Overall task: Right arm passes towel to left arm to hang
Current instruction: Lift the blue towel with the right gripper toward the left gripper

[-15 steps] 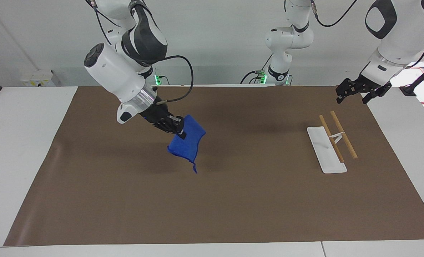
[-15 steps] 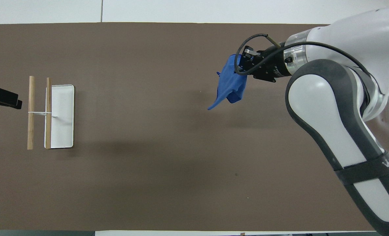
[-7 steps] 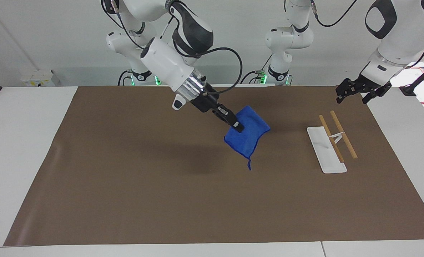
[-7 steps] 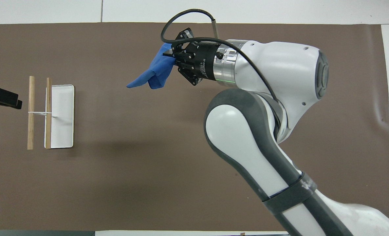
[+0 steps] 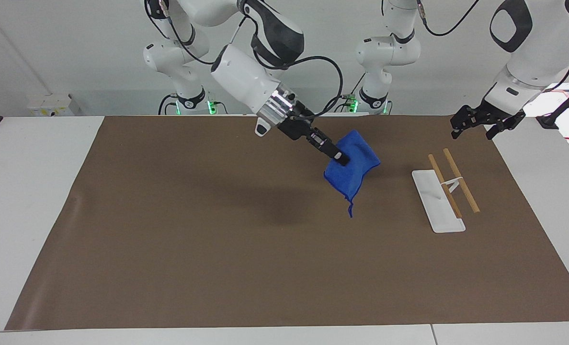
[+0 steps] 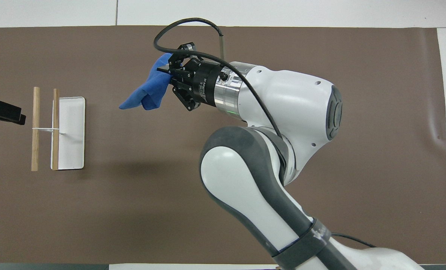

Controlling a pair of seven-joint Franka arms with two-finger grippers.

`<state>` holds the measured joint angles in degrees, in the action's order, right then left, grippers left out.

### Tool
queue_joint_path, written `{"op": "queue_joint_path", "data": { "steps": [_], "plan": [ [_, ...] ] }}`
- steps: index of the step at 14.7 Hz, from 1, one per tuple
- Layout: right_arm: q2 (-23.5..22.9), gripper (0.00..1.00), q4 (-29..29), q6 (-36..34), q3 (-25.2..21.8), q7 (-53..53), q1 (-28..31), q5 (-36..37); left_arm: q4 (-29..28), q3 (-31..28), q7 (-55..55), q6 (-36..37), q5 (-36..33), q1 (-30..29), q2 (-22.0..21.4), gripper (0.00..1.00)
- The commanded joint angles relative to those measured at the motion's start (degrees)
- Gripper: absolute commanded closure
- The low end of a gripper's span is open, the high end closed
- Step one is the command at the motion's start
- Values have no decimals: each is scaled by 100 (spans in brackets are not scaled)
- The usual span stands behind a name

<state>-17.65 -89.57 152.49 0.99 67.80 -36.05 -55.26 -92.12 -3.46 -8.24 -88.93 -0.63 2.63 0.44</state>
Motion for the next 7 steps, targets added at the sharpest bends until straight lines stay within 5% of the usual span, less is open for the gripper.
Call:
{"op": "queue_joint_path", "data": {
  "steps": [1, 7],
  "plan": [
    [-221, 100, 387, 44, -20, 234, -16, -46, -51, 64, 147, 25, 45, 27, -88, 0],
    [-774, 100, 783, 334, -20, 287, -279, 24, -376, 73, 3181, -546, 1396, 35, -150, 0]
  ]
}}
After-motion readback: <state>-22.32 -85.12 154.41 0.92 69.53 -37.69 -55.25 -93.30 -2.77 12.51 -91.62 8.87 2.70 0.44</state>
